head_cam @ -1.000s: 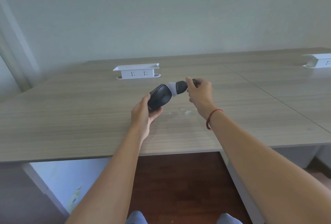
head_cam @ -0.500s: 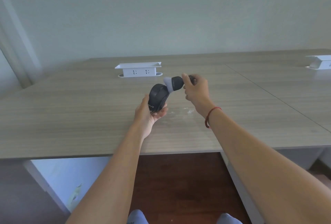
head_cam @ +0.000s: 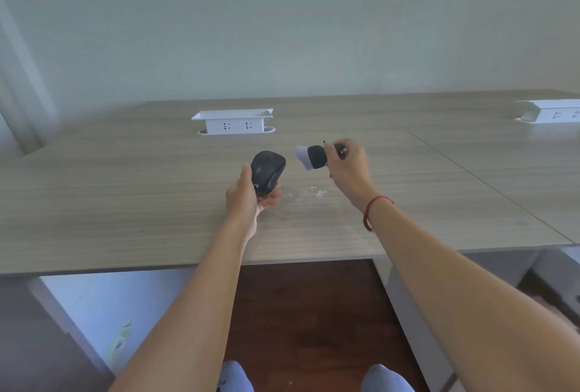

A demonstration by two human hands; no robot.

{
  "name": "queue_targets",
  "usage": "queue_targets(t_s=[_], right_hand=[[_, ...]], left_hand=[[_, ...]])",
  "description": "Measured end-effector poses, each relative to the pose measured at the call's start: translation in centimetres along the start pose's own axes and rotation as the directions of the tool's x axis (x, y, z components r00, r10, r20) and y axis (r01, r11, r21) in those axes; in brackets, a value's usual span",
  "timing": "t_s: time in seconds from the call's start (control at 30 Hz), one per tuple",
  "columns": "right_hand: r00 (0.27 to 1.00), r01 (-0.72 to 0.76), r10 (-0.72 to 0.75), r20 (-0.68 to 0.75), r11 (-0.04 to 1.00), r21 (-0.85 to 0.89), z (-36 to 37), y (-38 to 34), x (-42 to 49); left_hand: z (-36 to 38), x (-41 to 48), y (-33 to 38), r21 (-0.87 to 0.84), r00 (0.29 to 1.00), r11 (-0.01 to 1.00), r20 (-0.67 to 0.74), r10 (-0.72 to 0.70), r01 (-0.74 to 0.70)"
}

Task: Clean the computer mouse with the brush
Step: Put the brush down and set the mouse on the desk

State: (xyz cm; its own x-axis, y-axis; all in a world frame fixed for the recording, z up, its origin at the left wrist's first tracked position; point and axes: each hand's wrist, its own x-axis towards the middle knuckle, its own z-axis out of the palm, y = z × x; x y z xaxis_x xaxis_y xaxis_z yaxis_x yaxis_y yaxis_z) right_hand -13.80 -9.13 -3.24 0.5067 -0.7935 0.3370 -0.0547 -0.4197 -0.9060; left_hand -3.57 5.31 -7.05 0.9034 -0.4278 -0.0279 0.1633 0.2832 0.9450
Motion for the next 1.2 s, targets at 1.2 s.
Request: queue_targets(t_s=[1.2], right_hand=[[0.931,-0.232,0.176,0.321,0.961,0.148,1.5,-0.9,-3.8]], left_hand=[[2.1,-4.4,0.5,0.25,0.997,0.967,0.037,-0.066,0.055]])
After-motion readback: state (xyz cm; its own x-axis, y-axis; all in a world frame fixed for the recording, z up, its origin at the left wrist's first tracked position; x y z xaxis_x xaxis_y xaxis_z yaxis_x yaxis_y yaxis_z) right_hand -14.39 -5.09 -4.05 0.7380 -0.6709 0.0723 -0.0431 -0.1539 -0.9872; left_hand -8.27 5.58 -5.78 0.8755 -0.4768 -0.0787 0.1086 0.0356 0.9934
